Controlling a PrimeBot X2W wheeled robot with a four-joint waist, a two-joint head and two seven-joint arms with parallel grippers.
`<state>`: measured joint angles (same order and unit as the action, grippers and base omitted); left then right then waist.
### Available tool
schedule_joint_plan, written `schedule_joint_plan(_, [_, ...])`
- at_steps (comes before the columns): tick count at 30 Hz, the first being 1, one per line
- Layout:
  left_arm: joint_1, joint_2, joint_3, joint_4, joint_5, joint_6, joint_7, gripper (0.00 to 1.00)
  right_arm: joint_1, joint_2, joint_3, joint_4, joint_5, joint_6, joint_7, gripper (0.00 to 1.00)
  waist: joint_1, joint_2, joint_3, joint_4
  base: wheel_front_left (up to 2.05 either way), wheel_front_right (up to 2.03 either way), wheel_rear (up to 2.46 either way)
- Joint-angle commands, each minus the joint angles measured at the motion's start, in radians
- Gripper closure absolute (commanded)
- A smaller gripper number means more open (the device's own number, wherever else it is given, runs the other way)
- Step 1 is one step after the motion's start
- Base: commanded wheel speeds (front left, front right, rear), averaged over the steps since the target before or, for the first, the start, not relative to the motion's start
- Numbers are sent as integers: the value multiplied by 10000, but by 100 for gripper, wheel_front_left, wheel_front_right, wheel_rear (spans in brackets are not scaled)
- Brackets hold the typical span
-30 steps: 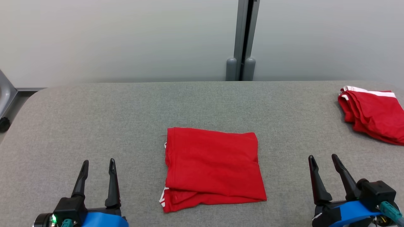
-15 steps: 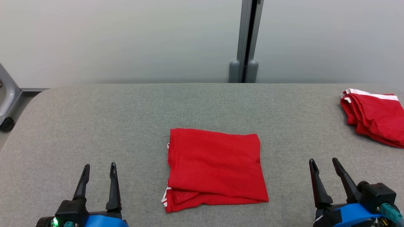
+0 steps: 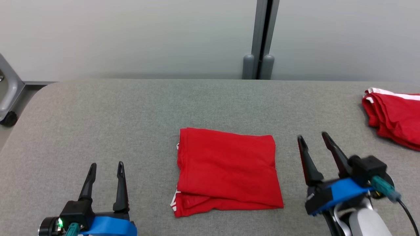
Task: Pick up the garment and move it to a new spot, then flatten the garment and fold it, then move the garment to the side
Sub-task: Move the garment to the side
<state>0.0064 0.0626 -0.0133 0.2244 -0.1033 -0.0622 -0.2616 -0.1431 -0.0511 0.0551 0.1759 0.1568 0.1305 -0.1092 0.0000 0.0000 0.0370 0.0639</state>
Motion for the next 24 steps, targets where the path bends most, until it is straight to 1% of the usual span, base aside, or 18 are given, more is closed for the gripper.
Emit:
schedule_joint_plan(1, [-195,41,-6,16,-4,-14,-46,0,-202,6,61,17,-42,6,-2,0,0,0,64,60,0,0,0])
schedule_joint_plan(5, [-380,26,-74,37,-26,-34,-46,0,-1060,0,483,469,86,4,182,0,0,0,264,194,0,0,0])
schedule_joint_plan(9, [-556,-2,-177,32,-65,-46,-45,0,-1687,0,631,1133,-14,4,316,0,0,0,483,386,0,0,0])
schedule_joint_plan(14, [-749,-40,-238,45,-144,-15,-47,0,-2054,-3,509,2269,-179,6,314,0,0,0,719,612,0,0,0])
schedule_joint_plan(24, [-1000,-95,-473,61,-268,10,-47,0,-2308,-1,222,4756,-206,6,-144,0,0,0,1143,1001,0,0,0])
